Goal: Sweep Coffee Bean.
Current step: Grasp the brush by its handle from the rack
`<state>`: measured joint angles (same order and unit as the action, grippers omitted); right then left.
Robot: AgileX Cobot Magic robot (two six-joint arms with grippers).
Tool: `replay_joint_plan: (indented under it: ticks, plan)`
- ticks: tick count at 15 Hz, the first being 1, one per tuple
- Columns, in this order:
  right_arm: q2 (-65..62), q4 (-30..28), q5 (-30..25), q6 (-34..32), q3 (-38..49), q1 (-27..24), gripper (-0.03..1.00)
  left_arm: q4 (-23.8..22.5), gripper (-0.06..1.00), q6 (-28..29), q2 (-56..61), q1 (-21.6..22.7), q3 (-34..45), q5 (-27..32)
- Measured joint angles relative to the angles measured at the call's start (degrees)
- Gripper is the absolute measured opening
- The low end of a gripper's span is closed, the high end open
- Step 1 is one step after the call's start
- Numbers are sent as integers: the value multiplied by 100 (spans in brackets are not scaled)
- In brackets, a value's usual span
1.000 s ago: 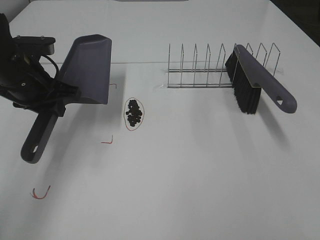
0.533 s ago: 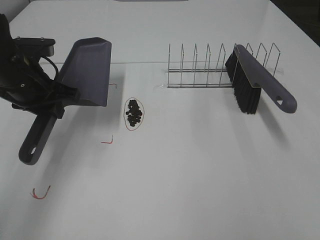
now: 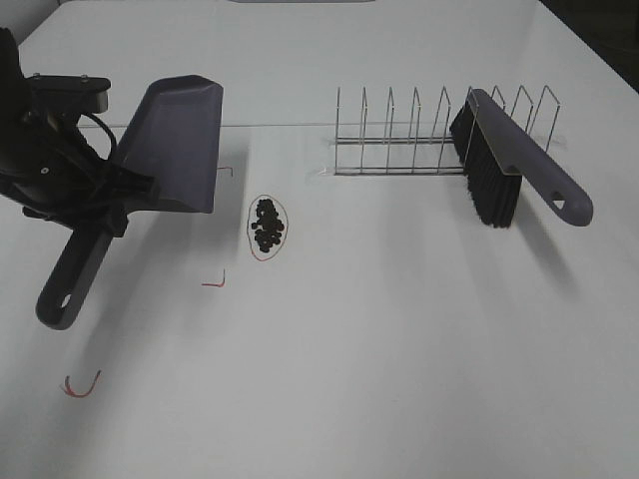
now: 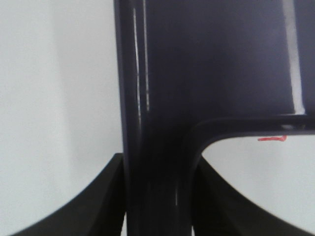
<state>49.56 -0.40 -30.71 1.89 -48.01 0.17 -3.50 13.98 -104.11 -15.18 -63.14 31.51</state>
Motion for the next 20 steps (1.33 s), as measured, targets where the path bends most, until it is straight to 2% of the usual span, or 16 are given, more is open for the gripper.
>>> replay_joint_plan:
  ticks: [5, 8, 9, 12, 17, 20]
  plan:
    - [2154, 86, 46, 0, -1409, 0, 61, 0, 36, -17, 0, 0, 0, 0]
    - [3197, 395, 52, 0, -2309, 0, 61, 0, 36, -17, 0, 0, 0, -17]
    - [3810, 647, 52, 23, -2888, 0, 61, 0, 36, -17, 0, 0, 0, -17]
    - [4526, 842, -11, 155, -3564, 0, 61, 0, 36, -17, 0, 0, 0, -17]
    - [5626, 1100, -922, 453, -4905, 40, 61, 0, 36, -17, 0, 0, 0, -17]
    - [6148, 940, -1358, 579, -5506, 407, 61, 0, 36, -34, 0, 0, 0, -11]
